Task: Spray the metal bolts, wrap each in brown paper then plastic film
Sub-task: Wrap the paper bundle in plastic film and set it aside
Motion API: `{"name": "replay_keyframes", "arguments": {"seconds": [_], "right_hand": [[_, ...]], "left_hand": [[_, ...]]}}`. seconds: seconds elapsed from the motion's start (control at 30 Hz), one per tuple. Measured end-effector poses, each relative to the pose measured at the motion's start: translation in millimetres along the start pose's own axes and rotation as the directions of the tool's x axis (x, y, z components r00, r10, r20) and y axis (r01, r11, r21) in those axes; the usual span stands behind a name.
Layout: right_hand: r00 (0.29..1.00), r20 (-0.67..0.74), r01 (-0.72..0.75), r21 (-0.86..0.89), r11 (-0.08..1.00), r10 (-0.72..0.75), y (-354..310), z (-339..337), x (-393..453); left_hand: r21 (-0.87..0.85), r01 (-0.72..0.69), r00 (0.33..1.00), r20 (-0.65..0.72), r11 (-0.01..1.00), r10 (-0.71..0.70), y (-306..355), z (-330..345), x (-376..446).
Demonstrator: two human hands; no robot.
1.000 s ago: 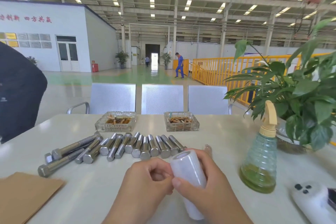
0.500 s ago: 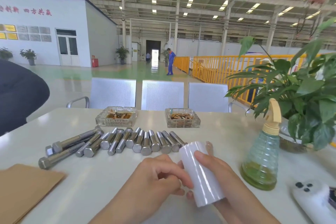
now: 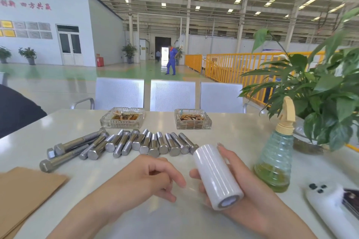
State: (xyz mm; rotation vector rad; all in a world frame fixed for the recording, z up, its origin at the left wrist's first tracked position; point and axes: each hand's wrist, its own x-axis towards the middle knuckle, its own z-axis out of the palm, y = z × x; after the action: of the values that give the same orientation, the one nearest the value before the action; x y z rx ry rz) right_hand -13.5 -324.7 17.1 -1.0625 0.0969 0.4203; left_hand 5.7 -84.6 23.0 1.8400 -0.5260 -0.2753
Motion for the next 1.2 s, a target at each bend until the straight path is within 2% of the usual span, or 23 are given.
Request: {"name": "replay_keyframes", "arguments": {"seconds": [0.1,0.23,0.4,0.57,0.9,1.03,1.13,1.2], "right_hand": [[0.999,-0.027,-0.028,-0.029,0.999,0.028,2,-6,0],[0.999,-0.037,0.015,0.028,0.999,-0.014,-6,-9,-2],[0.994,0.103,0.025,0.173,0.985,-0.044,-13,-13,-4],[0.998,0.017,0.048,0.233,0.971,-0.054,-17,-18,-3],[0.993,0.065,0.087,0.176,0.981,-0.100,-16,-14,-4],[0.979,0.025,0.186,0.296,0.937,-0.203,-22,-20,-1],[0.965,0.025,0.238,0.316,0.918,-0.259,-25,-22,-5],[0.966,-0.026,0.252,0.314,0.915,-0.257,-25,-24,-6]], "left_hand": [[-0.044,0.017,1.000,-0.025,0.999,-0.018,-3,-4,0],[-0.087,0.019,0.996,-0.084,0.996,-0.026,-7,-12,2],[-0.231,0.017,0.985,-0.164,0.973,-0.056,-7,-22,4],[-0.217,0.064,0.984,-0.149,0.974,-0.098,-8,-26,1],[-0.305,0.044,0.956,-0.264,0.951,-0.128,-4,-52,-7],[-0.327,0.112,0.967,-0.180,0.938,-0.178,-6,-49,-7],[-0.331,0.165,0.964,-0.145,0.929,-0.223,-8,-44,-4],[-0.341,0.216,0.956,-0.115,0.915,-0.268,-7,-46,-5]]}}
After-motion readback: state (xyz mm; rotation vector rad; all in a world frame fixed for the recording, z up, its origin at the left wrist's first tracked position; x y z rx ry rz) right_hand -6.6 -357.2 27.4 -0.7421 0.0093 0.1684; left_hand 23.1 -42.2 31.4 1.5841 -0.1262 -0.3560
